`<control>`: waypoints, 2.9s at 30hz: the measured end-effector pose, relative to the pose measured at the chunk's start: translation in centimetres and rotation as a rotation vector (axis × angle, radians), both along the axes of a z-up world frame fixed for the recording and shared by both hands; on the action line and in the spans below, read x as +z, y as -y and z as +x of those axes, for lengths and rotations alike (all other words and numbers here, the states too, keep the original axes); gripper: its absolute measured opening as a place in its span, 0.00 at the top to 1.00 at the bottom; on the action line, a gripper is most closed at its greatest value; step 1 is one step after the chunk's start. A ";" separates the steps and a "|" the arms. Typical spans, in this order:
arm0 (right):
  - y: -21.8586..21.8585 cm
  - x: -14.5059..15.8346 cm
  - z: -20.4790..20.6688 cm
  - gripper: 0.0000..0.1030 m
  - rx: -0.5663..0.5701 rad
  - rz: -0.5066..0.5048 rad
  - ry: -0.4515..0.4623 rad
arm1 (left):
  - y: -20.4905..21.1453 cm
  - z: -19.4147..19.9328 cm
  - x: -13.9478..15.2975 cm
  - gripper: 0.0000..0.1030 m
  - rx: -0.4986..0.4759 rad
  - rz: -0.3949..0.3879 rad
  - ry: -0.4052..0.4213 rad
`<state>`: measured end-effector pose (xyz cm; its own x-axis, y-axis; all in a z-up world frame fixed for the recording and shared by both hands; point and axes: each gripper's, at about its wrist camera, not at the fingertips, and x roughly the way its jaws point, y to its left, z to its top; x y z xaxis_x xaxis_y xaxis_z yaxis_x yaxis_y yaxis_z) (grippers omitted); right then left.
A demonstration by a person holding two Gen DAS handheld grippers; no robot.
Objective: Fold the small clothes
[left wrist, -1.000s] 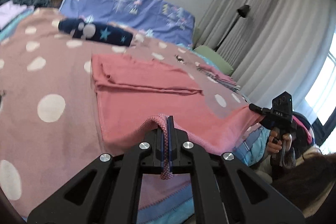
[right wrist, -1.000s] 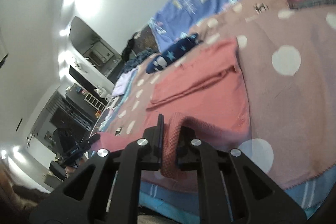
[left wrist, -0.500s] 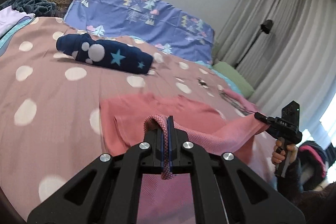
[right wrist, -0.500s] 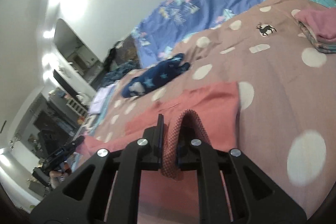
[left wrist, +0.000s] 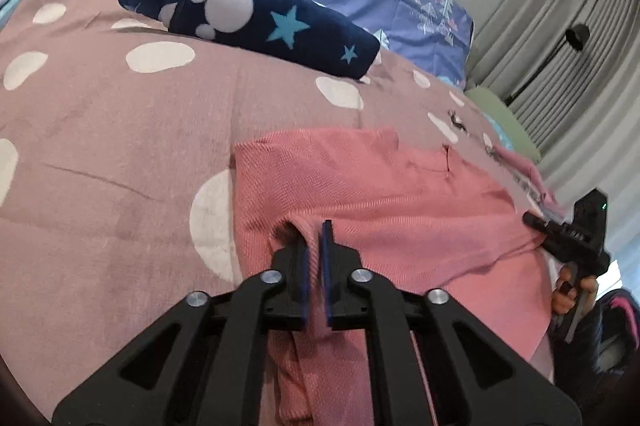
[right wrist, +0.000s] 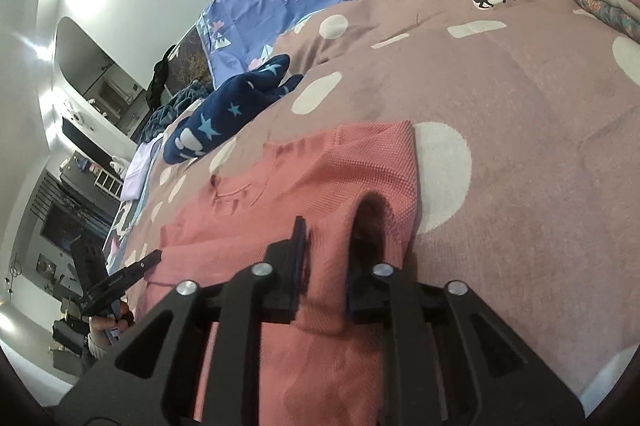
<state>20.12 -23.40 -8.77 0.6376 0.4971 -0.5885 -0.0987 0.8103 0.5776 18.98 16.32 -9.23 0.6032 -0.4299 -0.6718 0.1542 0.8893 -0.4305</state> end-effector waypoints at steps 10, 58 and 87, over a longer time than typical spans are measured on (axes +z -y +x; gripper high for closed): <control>-0.6 1.0 -1.8 0.94 0.052 -0.035 0.018 | 0.8 -2.4 0.4 0.97 -0.073 -0.030 -0.026; 0.6 5.0 4.5 0.95 -0.065 -0.135 0.202 | 1.0 4.4 4.5 0.97 0.032 0.157 0.212; 4.3 -1.2 6.2 0.62 0.102 -0.016 -0.058 | 26.2 -8.3 2.5 0.40 -0.506 0.419 0.207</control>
<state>26.29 -27.74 -9.94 0.5489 0.5474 -0.6316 -0.1475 0.8073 0.5714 10.69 -9.84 -6.74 0.5304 -0.4217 -0.7355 0.6362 0.7713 0.0166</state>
